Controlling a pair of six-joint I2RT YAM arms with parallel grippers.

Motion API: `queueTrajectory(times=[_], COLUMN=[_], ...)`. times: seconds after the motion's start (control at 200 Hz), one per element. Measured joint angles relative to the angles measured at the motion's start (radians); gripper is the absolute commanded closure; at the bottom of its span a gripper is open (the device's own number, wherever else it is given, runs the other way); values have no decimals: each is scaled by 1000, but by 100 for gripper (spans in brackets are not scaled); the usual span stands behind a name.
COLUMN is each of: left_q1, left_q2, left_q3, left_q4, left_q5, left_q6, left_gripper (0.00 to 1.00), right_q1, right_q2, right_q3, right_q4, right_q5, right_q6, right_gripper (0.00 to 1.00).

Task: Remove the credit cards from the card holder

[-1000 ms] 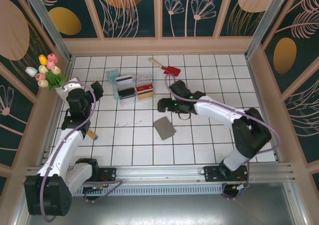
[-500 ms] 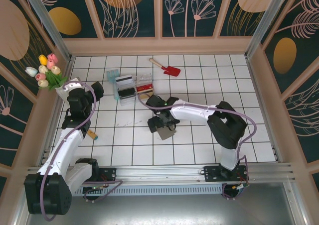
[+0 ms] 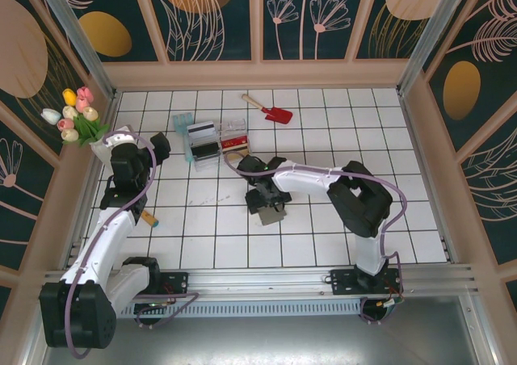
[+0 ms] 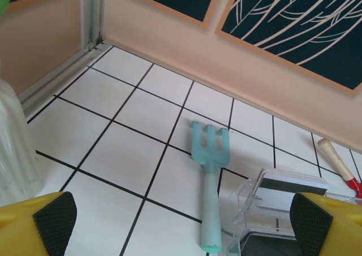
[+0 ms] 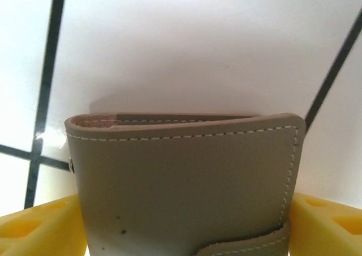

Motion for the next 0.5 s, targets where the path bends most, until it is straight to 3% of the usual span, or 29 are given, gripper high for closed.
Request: queueTrajectory(times=[0.21,0.425,0.5], left_q1=[0,1,1], left_q2=[5,103,152], left_q3=[0,34,62], left_q4=[-8,-24,-41], left_q5=[55,255,323], left_q6=[-2,-7,-21], left_gripper=[2,1,1], right_q1=[-57,-121,-134], right_q2=[2,42,48], right_q3=[19,73,79], right_q4=[24,66,76], right_q5=[11,32,31], right_q6=[74,180,202], right_gripper=[25,24,16])
